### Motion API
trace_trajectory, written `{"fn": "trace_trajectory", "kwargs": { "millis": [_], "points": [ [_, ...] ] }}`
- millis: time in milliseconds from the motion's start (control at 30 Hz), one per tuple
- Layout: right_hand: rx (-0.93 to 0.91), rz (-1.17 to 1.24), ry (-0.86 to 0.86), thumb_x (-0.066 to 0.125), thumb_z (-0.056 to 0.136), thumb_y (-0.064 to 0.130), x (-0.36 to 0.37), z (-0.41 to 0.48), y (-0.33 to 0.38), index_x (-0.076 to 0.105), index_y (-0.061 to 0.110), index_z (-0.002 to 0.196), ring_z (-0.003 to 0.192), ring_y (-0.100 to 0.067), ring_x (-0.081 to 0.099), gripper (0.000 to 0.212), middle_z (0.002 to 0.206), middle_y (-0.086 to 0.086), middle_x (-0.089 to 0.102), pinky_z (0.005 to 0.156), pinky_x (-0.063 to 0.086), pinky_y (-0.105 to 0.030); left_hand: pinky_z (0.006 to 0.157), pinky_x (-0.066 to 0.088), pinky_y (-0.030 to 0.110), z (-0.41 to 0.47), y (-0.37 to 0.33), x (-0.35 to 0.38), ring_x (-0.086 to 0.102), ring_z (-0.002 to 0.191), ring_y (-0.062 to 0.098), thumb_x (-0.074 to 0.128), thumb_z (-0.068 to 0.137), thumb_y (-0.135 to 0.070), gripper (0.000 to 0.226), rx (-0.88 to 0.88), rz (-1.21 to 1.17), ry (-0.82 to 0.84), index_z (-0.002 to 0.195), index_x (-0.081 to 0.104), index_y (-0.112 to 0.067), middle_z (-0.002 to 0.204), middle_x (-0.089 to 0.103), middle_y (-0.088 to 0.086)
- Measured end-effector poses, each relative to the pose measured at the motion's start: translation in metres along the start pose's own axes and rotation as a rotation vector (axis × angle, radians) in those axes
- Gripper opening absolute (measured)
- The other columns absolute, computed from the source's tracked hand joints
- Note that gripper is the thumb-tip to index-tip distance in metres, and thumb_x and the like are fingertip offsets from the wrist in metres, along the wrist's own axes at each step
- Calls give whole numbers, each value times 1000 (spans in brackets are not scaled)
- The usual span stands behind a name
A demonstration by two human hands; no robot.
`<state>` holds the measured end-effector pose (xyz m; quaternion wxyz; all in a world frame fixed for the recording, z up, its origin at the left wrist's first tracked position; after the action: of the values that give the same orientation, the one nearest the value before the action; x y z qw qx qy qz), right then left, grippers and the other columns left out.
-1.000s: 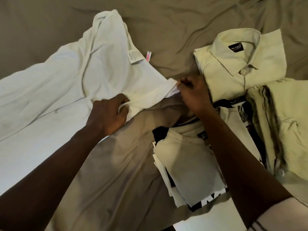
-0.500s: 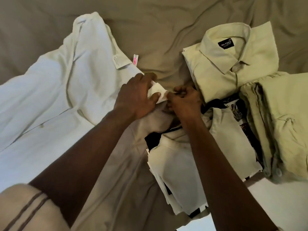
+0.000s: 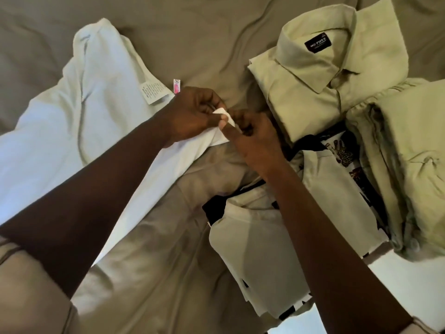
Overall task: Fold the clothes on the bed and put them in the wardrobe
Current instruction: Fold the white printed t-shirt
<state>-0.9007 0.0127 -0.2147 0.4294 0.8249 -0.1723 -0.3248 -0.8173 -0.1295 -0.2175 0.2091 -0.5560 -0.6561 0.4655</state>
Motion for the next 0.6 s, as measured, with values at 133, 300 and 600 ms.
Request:
{"fn": "trace_trajectory", "kwargs": {
  "millis": [133, 300, 600],
  "points": [
    [-14, -354, -57, 68, 94, 41, -2, 9, -4, 70, 17, 96, 93, -21, 62, 24, 101, -5, 63, 86, 50, -36, 81, 52, 25, -5, 6, -12, 63, 75, 3, 80, 85, -34, 21, 2, 180, -278, 102, 69, -27, 86, 73, 0],
    [-94, -487, -212, 68, 94, 42, -5, 4, 7, 62, 20, 99, 97, -24, 60, 23, 109, -3, 55, 75, 36, -28, 77, 43, 28, -62, -1, -27, 64, 85, 9, 59, 97, -50, 24, -63, 399, -648, 110, 62, -30, 93, 68, -14],
    [-616, -376, -307, 59, 100, 19, 24, -24, 56, 68, 11, 112, 81, -21, 60, 17, 103, -9, 60, 67, 51, -40, 86, 39, 44, -150, 51, -24, 53, 109, 29, 60, 97, -59, 50, 44, 748, -730, 128, 59, -19, 122, 57, 5]
  ]
}}
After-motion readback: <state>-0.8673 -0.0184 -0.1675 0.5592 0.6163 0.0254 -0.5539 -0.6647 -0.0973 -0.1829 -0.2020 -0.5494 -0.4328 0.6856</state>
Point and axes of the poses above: each hand's wrist, its own z-axis towards the middle knuckle, its own x-axis out of the palm, y = z × x, the point moved 7 cm from there along z, towards the middle knuckle
